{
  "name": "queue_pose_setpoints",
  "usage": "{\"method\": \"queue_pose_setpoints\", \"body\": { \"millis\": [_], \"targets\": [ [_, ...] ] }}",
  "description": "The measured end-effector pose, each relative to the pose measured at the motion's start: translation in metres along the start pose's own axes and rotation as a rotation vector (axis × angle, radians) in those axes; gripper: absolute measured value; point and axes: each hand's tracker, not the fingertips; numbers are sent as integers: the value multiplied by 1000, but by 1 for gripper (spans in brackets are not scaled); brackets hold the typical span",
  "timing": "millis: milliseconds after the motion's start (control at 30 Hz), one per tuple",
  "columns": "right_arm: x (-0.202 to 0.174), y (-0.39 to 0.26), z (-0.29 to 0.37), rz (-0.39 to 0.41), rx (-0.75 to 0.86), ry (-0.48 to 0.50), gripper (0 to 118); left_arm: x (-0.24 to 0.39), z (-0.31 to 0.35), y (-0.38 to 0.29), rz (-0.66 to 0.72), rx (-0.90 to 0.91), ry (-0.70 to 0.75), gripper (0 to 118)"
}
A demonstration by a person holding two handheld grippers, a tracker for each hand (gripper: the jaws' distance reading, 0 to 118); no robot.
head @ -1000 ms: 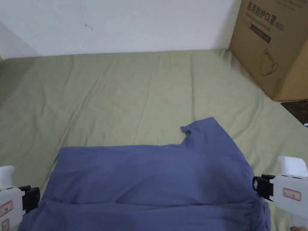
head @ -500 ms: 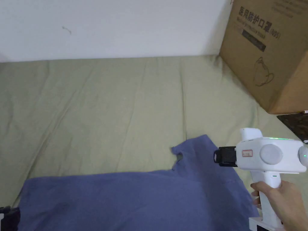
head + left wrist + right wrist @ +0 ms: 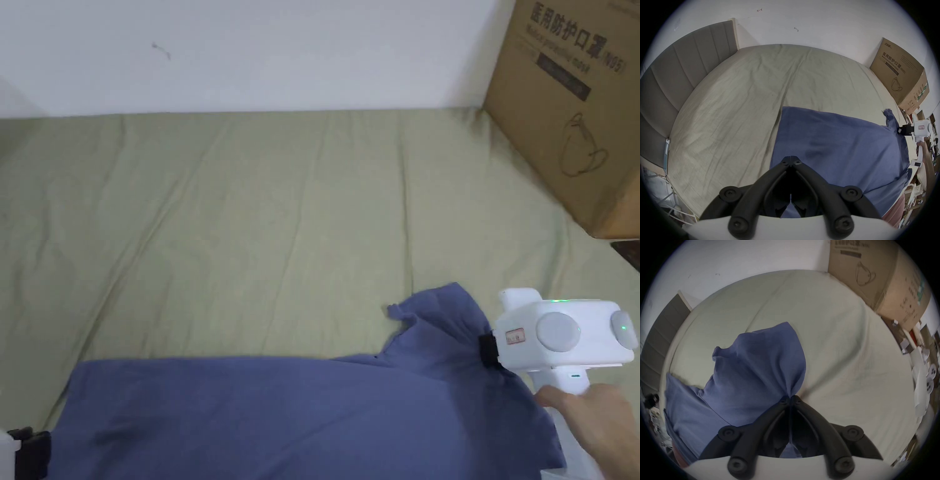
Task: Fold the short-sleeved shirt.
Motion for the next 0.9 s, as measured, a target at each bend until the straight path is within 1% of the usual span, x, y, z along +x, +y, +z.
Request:
{"method": "queue_pose_setpoints", "body": {
  "millis": [67,100,133,167,200,233,267,300,333,367,400,467,500,533,567,600,633,667,733,767,800,867,900],
  "targets": [
    [-4,1,8,-18,19,12,1,-7,-2,8,3,14,-6,0],
    [-2,4,12,-38,29,59,1,-10,-6,16,5,12,-10,6],
    [-2,6,14,-48,30,62,1,-13,-11,23,5,7,-13,26],
    [-4,8,16,-39,33,43,1,-14,-17,31,8,11,-10,73],
    [-5,10,17,-25,42,31,1,-15,-26,40,3,11,-1,106],
    [-5,10,17,-25,41,36,1,-17,-36,49,-2,3,-4,118],
    [-4,10,16,-24,39,43,1,-18,-48,57,6,-6,-1,113],
    [-5,11,16,-24,37,44,1,-20,-58,66,7,3,-6,111],
    [-5,11,16,-26,35,41,1,-23,-71,77,19,1,-6,111],
    [-4,10,15,-28,33,42,1,-26,-89,86,50,-19,26,112],
    [-3,9,14,-34,30,45,1,-28,-104,93,44,-20,29,112],
    [-2,9,13,-46,24,49,1,-30,-129,102,54,-58,8,111],
    [-1,9,12,-52,20,49,1,-25,-139,100,53,-117,-2,110],
    [-1,9,12,-55,18,52,1,-23,-146,100,57,-142,-18,105],
    [-2,9,11,-56,18,53,1,-20,-154,99,51,-139,-29,94],
    [-2,9,11,-56,15,52,1,-16,-157,97,48,-130,12,86],
    [-3,9,11,-56,13,53,1,-13,-151,91,49,-94,53,84],
    [-3,9,11,-59,13,54,1,-12,-148,88,46,-87,35,76],
    [-3,10,11,-62,12,60,1,-10,-147,90,-59,-84,112,37],
    [-3,10,13,-66,14,69,1,-10,-140,88,-56,-94,78,11],
    [-4,9,17,-74,24,83,1,-12,-136,91,-61,-107,79,3],
    [-7,9,28,-72,37,88,1,-19,-125,97,-15,-95,33,3],
    [-9,9,33,-58,39,82,1,-11,-135,91,18,-95,0,2]
  ]
}}
